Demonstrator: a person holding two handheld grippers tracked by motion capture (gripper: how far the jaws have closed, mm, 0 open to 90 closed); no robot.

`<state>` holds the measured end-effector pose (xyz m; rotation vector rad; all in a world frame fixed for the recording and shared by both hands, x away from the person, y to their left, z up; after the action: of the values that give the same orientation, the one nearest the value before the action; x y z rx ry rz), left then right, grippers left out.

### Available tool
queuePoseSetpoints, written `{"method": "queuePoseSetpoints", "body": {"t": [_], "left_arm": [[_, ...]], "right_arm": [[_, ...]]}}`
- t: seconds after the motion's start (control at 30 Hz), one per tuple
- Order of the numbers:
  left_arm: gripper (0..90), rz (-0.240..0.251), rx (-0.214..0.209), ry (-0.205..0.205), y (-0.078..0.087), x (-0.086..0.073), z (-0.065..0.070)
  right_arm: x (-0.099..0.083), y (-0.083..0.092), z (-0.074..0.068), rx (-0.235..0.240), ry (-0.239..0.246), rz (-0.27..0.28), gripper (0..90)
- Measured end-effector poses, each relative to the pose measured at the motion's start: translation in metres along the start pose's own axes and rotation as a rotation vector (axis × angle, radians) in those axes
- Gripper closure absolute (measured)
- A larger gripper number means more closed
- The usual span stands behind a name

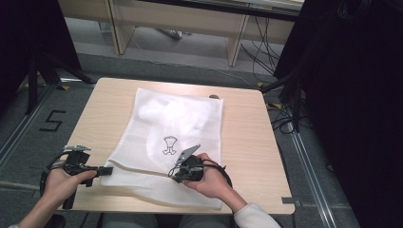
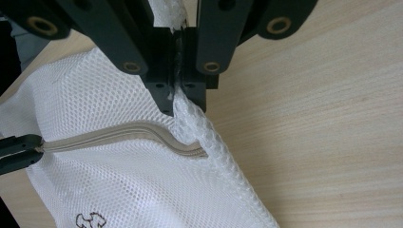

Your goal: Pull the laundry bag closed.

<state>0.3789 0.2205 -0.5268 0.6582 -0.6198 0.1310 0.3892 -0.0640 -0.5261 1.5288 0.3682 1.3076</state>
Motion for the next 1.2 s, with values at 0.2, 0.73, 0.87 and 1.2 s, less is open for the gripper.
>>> {"method": "queuePoseSetpoints", "body": {"t": [0.2,0.73,0.87,1.2], "left_arm": [[85.9,0.000,-0.001,0.000,0.000,0.000,0.000],[85.8,-0.002,0.004,0.000,0.000,0.000,0.000],[85.8,-0.002,0.003,0.000,0.000,0.000,0.000],[85.8,-0.002,0.003,0.000,0.000,0.000,0.000]], "right_arm": [[-0.003,0.003,0.002,-0.001,-0.006,0.000,82.7],[-0.012,0.008,0.006,-0.006,-0.014,0.012,82.7],[-0.012,0.008,0.006,-0.014,-0.019,0.011,82.7],[-0.013,0.011,0.008,-0.013,-0.018,0.016,82.7]]}}
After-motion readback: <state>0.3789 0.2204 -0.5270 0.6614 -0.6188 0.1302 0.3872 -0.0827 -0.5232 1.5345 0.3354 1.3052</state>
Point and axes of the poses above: each handheld gripper's, and its own axes: y roughly backward along the jaws, x roughly out of its top, z roughly to its right, the point moved 7 cm from there along -y, roughly forward along the jaws, and after that the axes turned 15 degrees about -x, right-handed, at the moved point
